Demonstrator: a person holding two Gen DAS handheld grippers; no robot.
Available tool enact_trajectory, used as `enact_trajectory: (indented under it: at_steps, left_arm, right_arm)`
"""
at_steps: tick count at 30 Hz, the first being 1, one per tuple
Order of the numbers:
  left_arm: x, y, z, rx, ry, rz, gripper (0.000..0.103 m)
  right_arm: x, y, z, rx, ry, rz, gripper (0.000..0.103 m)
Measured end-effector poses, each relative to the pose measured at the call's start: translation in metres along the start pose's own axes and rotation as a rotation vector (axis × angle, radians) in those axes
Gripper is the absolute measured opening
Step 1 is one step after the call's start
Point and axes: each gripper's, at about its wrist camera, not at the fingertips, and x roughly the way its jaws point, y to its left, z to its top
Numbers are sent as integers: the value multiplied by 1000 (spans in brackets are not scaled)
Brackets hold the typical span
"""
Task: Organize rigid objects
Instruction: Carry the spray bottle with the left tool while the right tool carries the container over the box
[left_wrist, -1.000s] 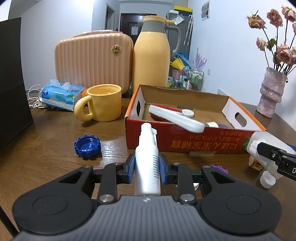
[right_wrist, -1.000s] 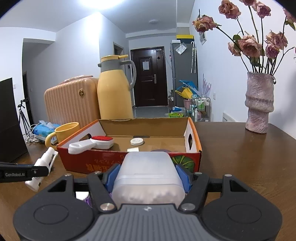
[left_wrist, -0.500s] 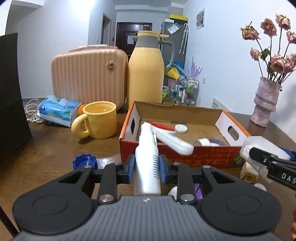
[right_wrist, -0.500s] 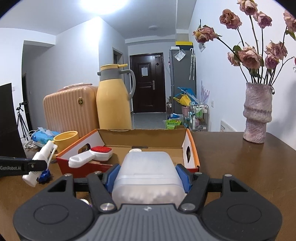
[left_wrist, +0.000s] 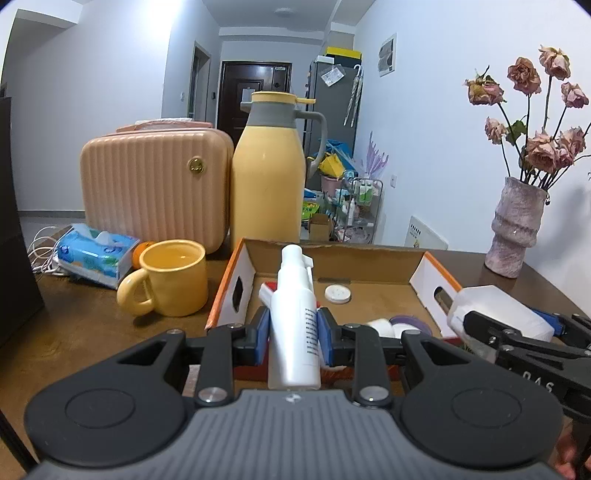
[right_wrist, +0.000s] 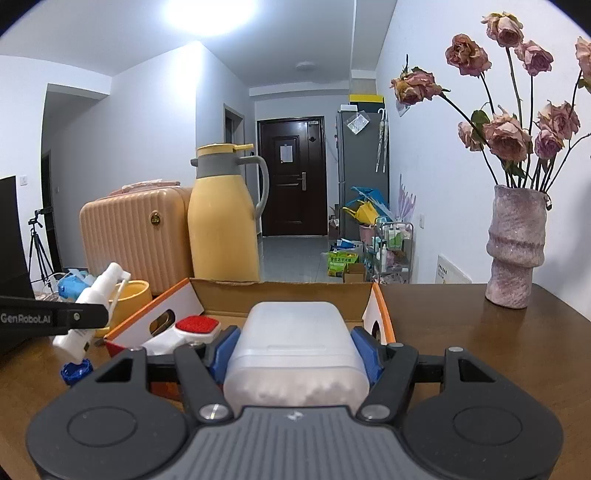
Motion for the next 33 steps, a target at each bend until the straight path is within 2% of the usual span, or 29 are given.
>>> enact_trajectory:
  at_steps: [14, 33]
  left_arm:
    - [27, -16, 21, -14, -22, -9, 28]
    - [78, -33, 35, -14, -6, -11, 28]
  right_arm:
    - [30, 0, 16, 10, -25, -9, 65]
    - [67, -6, 21, 14, -16, -13, 65]
